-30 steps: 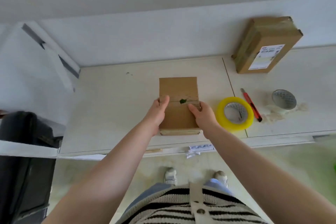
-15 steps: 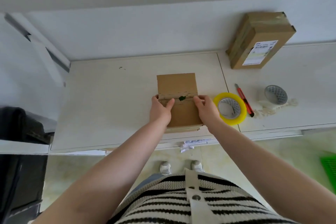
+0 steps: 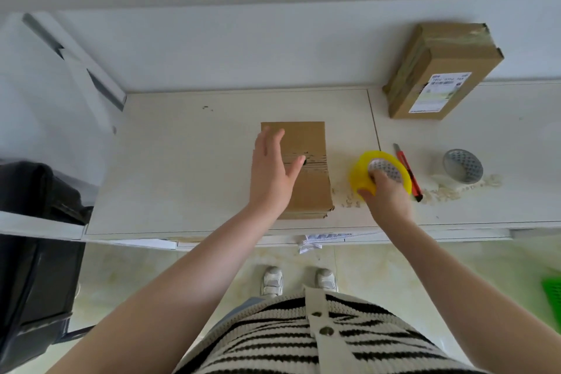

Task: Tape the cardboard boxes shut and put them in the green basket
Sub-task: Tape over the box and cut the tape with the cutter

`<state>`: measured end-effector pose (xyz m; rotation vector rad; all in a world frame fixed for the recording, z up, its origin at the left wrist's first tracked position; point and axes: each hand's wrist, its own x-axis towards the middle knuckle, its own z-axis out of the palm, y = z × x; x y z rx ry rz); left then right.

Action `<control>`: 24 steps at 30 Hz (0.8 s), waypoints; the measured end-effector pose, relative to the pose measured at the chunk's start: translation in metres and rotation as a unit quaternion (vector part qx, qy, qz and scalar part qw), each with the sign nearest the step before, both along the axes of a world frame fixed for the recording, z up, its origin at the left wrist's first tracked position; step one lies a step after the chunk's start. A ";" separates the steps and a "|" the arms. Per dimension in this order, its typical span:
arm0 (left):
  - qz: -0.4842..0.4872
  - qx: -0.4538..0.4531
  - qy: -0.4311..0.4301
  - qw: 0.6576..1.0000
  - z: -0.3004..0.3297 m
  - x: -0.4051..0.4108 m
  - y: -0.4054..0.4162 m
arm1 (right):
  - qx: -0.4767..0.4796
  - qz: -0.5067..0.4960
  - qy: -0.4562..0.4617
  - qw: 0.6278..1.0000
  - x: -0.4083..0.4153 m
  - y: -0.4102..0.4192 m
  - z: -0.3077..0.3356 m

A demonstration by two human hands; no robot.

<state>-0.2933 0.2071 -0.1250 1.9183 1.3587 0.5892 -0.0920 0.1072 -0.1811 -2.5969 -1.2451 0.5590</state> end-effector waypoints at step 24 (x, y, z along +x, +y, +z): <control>0.068 -0.056 -0.214 0.973 0.060 -0.009 0.007 | 0.135 0.215 0.169 0.952 -0.033 0.023 0.126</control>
